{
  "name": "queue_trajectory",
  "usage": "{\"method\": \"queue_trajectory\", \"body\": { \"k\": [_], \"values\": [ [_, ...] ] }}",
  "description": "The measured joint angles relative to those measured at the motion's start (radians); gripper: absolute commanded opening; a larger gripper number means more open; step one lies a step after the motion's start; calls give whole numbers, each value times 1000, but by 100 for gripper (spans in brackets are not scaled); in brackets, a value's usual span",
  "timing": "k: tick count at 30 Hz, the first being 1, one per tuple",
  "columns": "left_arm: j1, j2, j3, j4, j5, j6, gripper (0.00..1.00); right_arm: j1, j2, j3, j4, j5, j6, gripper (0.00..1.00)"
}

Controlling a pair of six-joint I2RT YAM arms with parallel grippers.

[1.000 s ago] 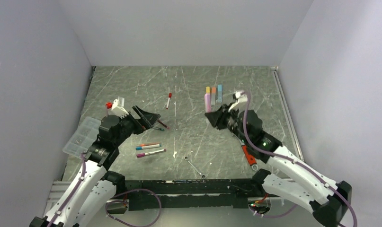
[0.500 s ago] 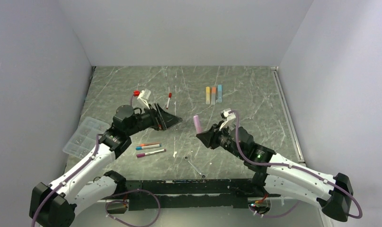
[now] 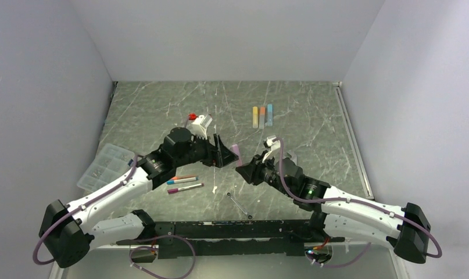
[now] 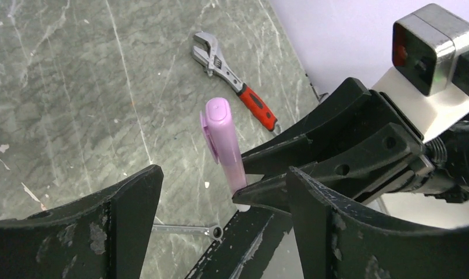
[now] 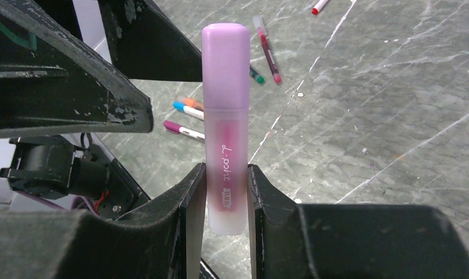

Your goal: Open the pen caps

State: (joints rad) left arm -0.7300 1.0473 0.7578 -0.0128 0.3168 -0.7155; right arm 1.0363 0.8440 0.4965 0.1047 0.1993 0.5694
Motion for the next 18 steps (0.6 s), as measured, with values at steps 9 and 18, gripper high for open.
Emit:
{"method": "queue_trajectory", "body": {
  "k": [9,18],
  "values": [
    [-74,60,65,-49,-142,27,65,22,9,5,-10,57,2,0],
    [-90,103,76,-67,-192,28,61,30,9,6,-30,72,2,0]
  ]
}}
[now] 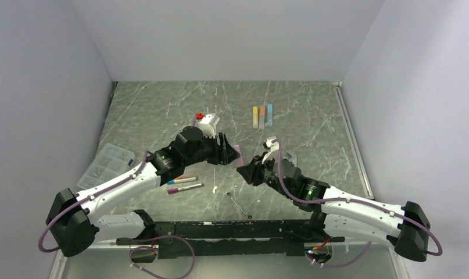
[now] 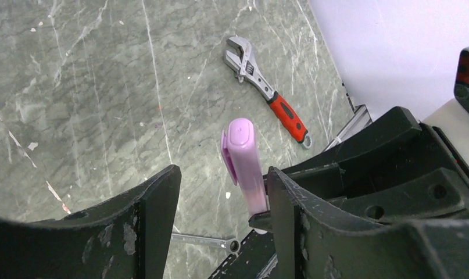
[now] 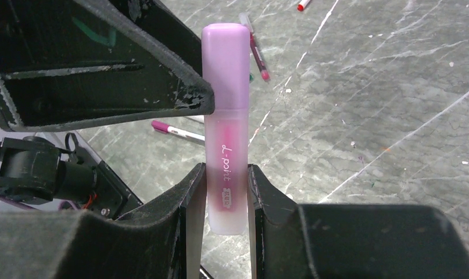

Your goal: Open the pen caps

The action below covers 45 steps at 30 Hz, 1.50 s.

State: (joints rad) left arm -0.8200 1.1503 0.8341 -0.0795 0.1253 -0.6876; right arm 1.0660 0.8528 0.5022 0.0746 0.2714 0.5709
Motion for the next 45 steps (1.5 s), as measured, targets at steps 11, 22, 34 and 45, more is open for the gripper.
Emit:
{"method": "queue_trajectory", "body": {
  "k": [11,22,34,45],
  "values": [
    [0,57,36,26,0,-4,38,17,4,3,-6,10,-2,0],
    [-21,75,50,84,42,-8,0,25,5,10,-21,27,0,33],
    [11,-43,-3,122,71,-8,0,-55,-78,90,-71,-88,39,99],
    [304,-156,-121,522,442,-250,0,-349,-55,65,200,-668,240,78]
  ]
}}
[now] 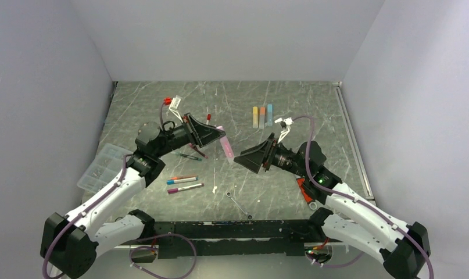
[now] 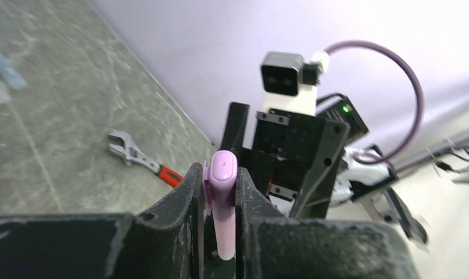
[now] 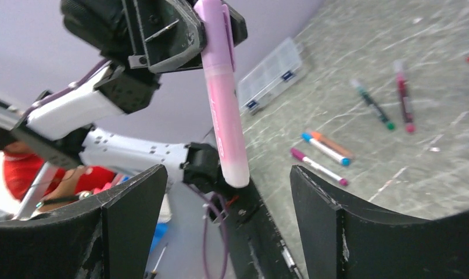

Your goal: Open the pen caps

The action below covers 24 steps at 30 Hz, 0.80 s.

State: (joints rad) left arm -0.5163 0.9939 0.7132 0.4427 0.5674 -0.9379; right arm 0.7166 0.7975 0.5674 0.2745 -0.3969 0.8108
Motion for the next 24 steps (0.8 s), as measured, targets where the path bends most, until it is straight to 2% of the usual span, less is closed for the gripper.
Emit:
{"method": "queue_trajectory", "body": {
  "k": [8,20,24],
  "values": [
    [1,13,-12,101,117,-74,0,0,109,8,171,-127,105,61],
    [1,10,-12,129,153,-88,0,39,212,62,274,-155,167,40],
    [1,-3,-12,126,158,-91,0,63,227,84,265,-154,158,24]
  ]
}}
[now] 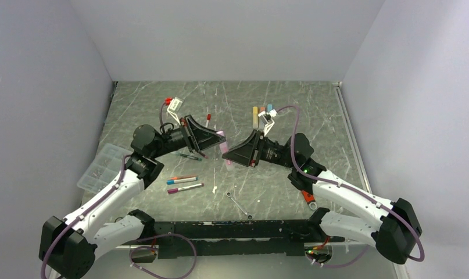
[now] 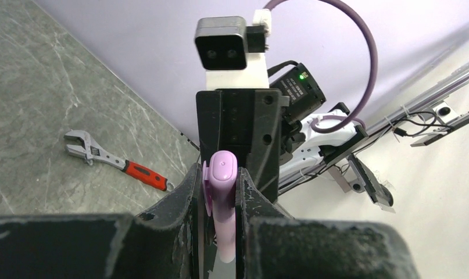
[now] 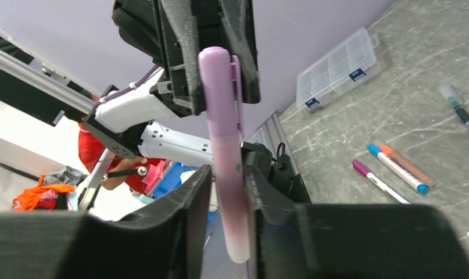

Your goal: Open the pen caps

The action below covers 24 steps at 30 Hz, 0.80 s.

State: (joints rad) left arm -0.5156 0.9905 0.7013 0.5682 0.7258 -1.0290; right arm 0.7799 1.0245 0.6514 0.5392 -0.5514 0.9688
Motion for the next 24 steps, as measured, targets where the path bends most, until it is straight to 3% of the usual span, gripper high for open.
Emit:
{"method": "queue_trajectory", "body": {
  "k": [2,3,5,7,12,16,17,20,24],
  "values": [
    [0,-10,0,-7,2,3,4,3,4,0,-1,0,0,14],
    [0,-14,0,-14,1,4,12,3,5,0,0,-3,-2,8],
    [0,-20,0,-27,2,-5,40,8,3,0,1,-3,-14,0],
    [0,-26,0,-42,0,7,52,10,3,0,0,-5,-18,0],
    [0,-29,0,-57,2,19,44,14,2,0,-28,6,-32,0],
    [2,-19,0,-53,12,14,29,14,2,0,-34,14,-43,0],
    [3,-13,0,-51,14,12,30,14,3,0,-33,16,-45,0],
    [5,3,0,-43,19,8,46,15,5,0,-40,21,-49,0],
    [-6,15,0,-35,42,-5,46,15,11,0,-45,37,-50,0]
  ]
}}
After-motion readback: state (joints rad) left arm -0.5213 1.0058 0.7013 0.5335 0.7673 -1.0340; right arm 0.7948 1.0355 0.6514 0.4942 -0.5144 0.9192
